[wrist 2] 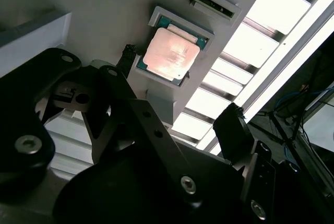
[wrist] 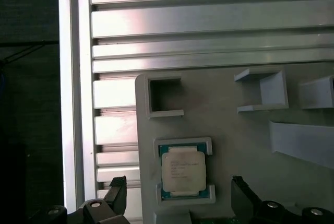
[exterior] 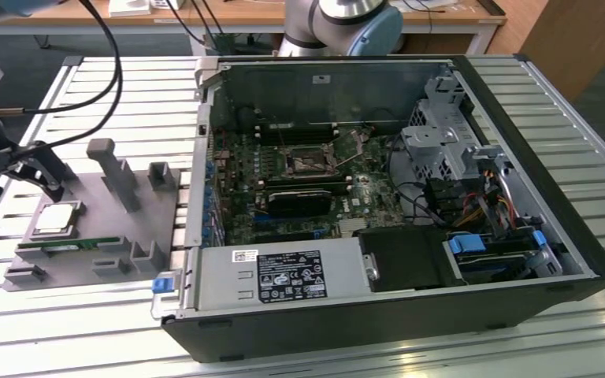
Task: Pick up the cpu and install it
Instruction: 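Pick up the cpu and move it towards the insertion slot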
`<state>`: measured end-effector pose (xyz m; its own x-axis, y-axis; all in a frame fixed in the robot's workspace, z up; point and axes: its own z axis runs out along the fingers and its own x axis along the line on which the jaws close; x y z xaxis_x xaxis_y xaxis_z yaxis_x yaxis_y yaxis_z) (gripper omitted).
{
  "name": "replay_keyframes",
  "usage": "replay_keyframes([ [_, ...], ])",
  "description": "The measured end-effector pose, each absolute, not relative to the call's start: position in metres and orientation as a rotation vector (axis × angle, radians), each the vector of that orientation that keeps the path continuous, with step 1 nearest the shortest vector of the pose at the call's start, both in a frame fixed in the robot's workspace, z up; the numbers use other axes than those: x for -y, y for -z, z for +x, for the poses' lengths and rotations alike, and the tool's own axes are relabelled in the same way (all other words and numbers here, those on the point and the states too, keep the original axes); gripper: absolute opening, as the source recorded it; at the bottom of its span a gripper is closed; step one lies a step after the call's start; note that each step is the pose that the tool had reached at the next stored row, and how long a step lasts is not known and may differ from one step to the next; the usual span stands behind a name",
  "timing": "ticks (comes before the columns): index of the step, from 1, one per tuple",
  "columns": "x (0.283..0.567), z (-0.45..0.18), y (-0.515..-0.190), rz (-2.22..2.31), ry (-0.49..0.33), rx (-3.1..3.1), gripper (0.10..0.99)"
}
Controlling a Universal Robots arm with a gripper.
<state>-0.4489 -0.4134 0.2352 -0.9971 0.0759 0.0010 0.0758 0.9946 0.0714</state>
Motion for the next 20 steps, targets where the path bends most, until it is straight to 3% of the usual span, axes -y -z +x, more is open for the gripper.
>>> replay_keyframes([
  [11,0.414,-0.449,-0.229,0.117,-0.112,-3.136,0.878],
  [13,0.414,-0.448,-0.228,0.117,-0.112,-3.136,0.863],
  [14,0.414,-0.448,-0.227,0.116,-0.112,-3.136,0.796],
  [20,0.414,-0.447,-0.223,0.108,-0.112,-3.137,0.796],
])
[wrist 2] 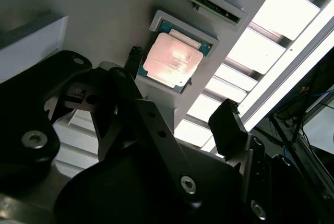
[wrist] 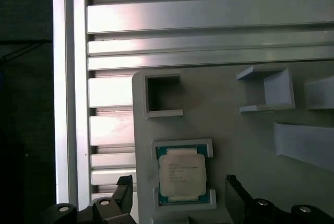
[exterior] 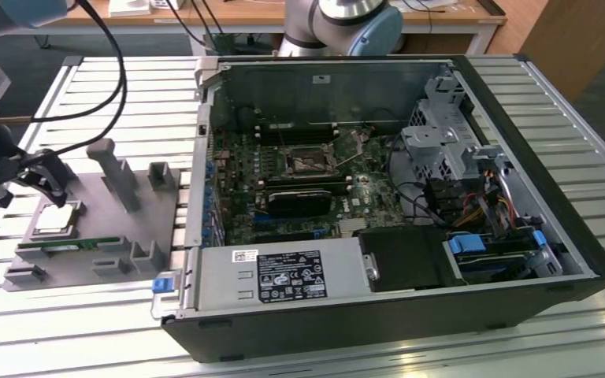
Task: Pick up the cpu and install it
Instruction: 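Pick up the cpu and move it towards the insertion slot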
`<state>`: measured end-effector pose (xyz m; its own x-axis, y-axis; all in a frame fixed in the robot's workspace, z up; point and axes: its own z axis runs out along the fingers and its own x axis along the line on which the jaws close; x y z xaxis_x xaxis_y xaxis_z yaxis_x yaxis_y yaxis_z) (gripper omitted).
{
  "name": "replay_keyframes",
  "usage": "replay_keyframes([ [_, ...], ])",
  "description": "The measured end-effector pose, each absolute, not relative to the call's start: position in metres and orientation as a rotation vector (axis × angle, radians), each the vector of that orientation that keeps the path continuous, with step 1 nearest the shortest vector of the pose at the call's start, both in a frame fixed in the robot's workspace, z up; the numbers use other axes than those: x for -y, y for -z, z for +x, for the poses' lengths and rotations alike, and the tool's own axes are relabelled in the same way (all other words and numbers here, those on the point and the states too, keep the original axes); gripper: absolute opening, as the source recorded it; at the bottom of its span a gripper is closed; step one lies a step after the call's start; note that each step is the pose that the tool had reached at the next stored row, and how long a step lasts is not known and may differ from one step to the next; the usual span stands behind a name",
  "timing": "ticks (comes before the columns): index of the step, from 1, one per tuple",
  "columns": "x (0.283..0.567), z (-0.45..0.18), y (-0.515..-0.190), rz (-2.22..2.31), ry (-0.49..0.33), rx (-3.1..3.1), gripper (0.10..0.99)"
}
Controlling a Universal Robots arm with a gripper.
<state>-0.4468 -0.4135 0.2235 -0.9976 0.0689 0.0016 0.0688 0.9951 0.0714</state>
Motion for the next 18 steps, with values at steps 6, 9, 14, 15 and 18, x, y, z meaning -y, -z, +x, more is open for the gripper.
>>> replay_keyframes([
  [6,0.414,-0.447,-0.220,0.103,-0.112,-3.138,0.780],
  [9,0.415,-0.446,-0.218,0.098,-0.112,-3.142,0.714],
  [14,0.417,-0.445,-0.214,0.098,-0.113,-3.151,0.714],
  [15,0.417,-0.445,-0.213,0.098,-0.115,-3.150,0.714],
  [18,0.417,-0.445,-0.208,0.096,-0.115,-3.151,0.714],
])
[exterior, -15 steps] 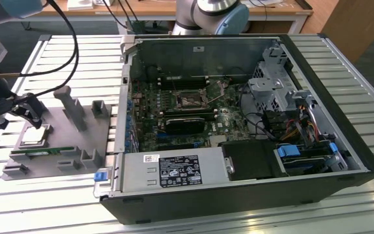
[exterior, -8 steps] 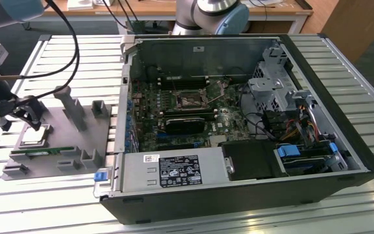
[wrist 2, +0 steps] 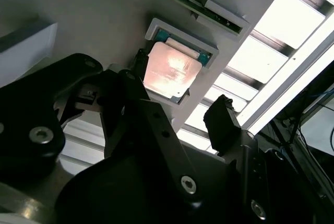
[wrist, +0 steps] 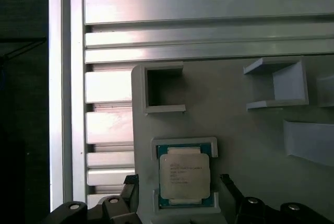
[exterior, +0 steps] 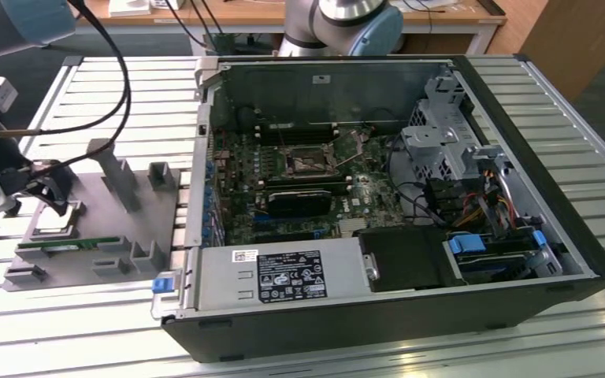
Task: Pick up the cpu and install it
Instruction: 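Pick up the cpu and move it towards the insertion slot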
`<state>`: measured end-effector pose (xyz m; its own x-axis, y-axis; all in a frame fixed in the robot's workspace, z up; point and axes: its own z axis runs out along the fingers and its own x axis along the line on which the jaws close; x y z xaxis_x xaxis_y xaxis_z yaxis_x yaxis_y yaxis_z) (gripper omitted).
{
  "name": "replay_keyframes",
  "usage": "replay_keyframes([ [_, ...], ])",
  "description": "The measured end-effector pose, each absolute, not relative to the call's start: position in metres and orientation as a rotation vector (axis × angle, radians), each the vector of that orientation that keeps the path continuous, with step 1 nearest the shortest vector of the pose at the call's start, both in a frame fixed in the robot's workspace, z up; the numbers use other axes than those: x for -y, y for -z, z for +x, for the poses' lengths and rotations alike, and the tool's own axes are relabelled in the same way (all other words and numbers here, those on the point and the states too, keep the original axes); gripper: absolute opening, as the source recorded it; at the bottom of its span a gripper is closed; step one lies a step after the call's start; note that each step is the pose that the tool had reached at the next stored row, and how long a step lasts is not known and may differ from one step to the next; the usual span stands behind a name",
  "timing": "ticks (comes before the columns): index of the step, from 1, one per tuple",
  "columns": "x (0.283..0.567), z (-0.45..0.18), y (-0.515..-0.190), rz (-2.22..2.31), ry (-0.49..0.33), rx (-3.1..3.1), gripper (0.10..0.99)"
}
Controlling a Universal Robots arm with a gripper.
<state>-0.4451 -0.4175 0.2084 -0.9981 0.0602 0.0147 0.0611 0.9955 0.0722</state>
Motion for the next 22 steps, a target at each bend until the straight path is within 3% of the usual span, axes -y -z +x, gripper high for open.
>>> replay_keyframes([
  [22,0.4176,-0.4417,-0.1990,-0.067,0.114,3.126,0.714],
])
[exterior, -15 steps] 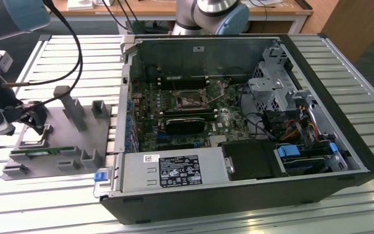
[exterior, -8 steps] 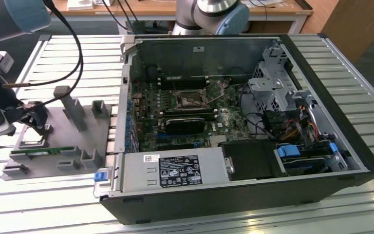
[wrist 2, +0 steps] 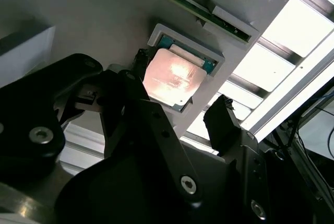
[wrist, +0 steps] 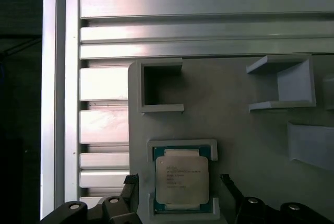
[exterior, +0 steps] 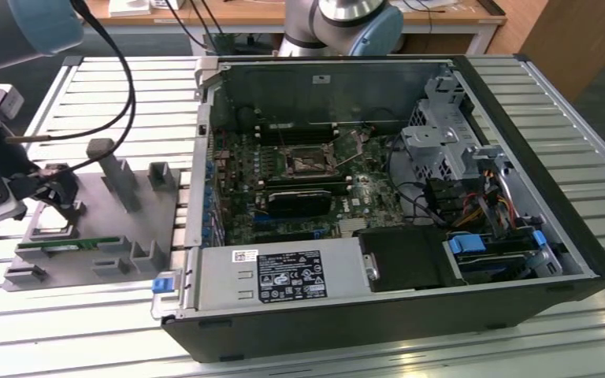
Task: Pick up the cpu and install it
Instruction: 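Pick up the cpu and move it towards the insertion slot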
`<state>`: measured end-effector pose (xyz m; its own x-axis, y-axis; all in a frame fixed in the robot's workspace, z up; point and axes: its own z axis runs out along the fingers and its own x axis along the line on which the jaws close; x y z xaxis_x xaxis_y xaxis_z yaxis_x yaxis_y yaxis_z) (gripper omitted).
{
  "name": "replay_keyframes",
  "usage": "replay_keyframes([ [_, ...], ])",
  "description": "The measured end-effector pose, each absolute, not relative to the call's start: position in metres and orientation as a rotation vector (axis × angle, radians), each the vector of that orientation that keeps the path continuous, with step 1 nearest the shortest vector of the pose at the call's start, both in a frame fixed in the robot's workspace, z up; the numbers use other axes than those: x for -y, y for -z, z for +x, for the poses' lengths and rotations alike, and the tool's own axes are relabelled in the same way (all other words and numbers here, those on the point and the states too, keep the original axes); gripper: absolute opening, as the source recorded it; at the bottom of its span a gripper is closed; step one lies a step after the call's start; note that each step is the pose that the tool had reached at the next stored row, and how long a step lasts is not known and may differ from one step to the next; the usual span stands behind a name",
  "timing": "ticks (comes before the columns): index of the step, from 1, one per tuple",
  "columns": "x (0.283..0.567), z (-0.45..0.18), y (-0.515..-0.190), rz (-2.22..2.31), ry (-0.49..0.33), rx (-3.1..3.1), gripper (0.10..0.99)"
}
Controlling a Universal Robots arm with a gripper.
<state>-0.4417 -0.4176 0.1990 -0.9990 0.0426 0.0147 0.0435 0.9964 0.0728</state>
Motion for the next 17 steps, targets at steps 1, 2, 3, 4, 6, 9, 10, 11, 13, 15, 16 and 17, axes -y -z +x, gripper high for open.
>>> replay_keyframes([
  [1,0.418,-0.441,-0.198,-0.066,0.115,3.126,0.714],
  [2,0.418,-0.441,-0.197,-0.065,0.115,3.126,0.714],
  [3,0.418,-0.440,-0.196,-0.063,0.114,3.126,0.714],
  [4,0.418,-0.440,-0.195,-0.062,0.114,3.126,0.714],
  [6,0.418,-0.440,-0.193,-0.060,0.114,3.126,0.714],
  [9,0.418,-0.439,-0.191,-0.054,0.114,3.126,0.698],
  [10,0.418,-0.439,-0.190,-0.050,0.114,3.126,0.698],
  [11,0.418,-0.439,-0.190,-0.044,0.114,3.125,0.631],
  [13,0.418,-0.438,-0.189,-0.031,0.114,3.125,0.631],
  [15,0.418,-0.437,-0.189,-0.020,0.114,3.125,0.631],
  [16,0.418,-0.437,-0.188,-0.016,0.114,3.125,0.631],
  [17,0.418,-0.437,-0.188,-0.013,0.114,3.125,0.631],
])
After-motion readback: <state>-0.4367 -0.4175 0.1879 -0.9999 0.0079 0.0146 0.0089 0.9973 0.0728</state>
